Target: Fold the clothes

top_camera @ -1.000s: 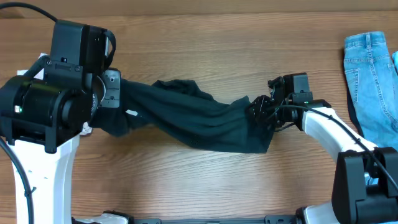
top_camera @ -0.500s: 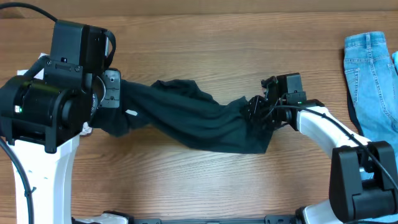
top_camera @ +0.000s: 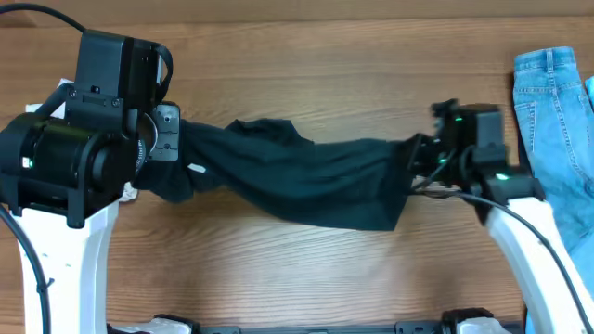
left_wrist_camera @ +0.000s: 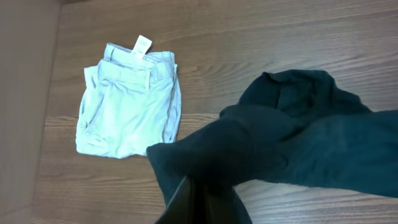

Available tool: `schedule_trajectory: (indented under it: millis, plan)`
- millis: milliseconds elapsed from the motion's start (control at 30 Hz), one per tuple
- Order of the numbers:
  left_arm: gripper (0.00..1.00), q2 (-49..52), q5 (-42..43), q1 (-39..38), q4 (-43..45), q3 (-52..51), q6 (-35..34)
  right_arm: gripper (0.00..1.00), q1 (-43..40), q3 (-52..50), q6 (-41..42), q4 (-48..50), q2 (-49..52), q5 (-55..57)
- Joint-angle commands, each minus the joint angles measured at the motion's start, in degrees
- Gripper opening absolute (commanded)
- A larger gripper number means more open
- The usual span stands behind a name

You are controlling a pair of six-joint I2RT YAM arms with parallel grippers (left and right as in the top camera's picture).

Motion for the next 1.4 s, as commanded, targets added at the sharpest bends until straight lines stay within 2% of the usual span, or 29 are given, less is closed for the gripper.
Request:
schedule_trajectory:
  millis: [0, 133, 300, 367, 433, 533, 667, 733, 833, 967, 1033, 1133, 1367]
  plan:
    - [0.04, -0.04, -0.2, 0.57, 0.31, 1.27, 1.11, 0.04, -2.73, 5.53, -0.11, -4.35, -5.29, 18.03]
    - [0.04, -0.04, -0.2, 0.57, 0.72, 1.27, 1.11, 0.04, -4.15, 6.12, -5.25, -5.49, -6.88, 7.69]
    - [0.04, -0.04, -0.2, 0.57, 0.74, 1.27, 1.11, 0.04, -4.15, 6.05, -1.33, -10.34, -4.24, 10.4]
    - [0.04, -0.04, -0.2, 0.57, 0.92, 1.27, 1.11, 0.18, -4.15, 5.99, -1.38, -11.04, -1.22, 9.73]
    - [0.04, -0.04, -0.2, 0.57, 0.98, 1.27, 1.11, 0.27, -4.15, 5.99, -1.4, -11.58, 1.84, 7.28]
    - [0.04, -0.04, -0.17, 0.57, 0.94, 1.27, 1.11, 0.28, -4.13, 5.97, -1.84, -12.37, 10.01, -0.9]
    - [0.04, -0.04, -0.15, 0.57, 0.9, 1.27, 1.11, 0.42, -3.93, 5.95, -8.2, -14.08, 18.73, -10.45]
    - [0.04, -0.04, -0.17, 0.57, 0.9, 1.27, 1.11, 0.43, -2.73, 5.95, -12.41, -16.7, 23.47, -15.93]
    - [0.04, -0.04, -0.17, 0.57, 0.92, 1.27, 1.11, 0.44, 0.02, 5.95, -16.11, -18.49, 25.83, -19.19]
    - [0.04, -0.04, -0.17, 0.57, 0.96, 1.27, 1.11, 0.47, 4.31, 5.92, -16.39, -18.8, 25.73, -19.08]
    - [0.04, -0.04, -0.17, 0.57, 0.94, 1.27, 1.11, 0.5, 6.34, 4.63, -11.43, -16.48, 25.77, -16.0]
    - [0.04, -0.04, -0.15, 0.57, 0.92, 1.27, 1.11, 0.52, 7.5, 1.07, -8.35, -11.41, 25.83, -14.69]
    - [0.04, -0.04, -0.02, 0.57, 0.9, 1.27, 1.11, 0.52, 7.76, -3.85, -6.36, -0.59, 25.81, -17.03]
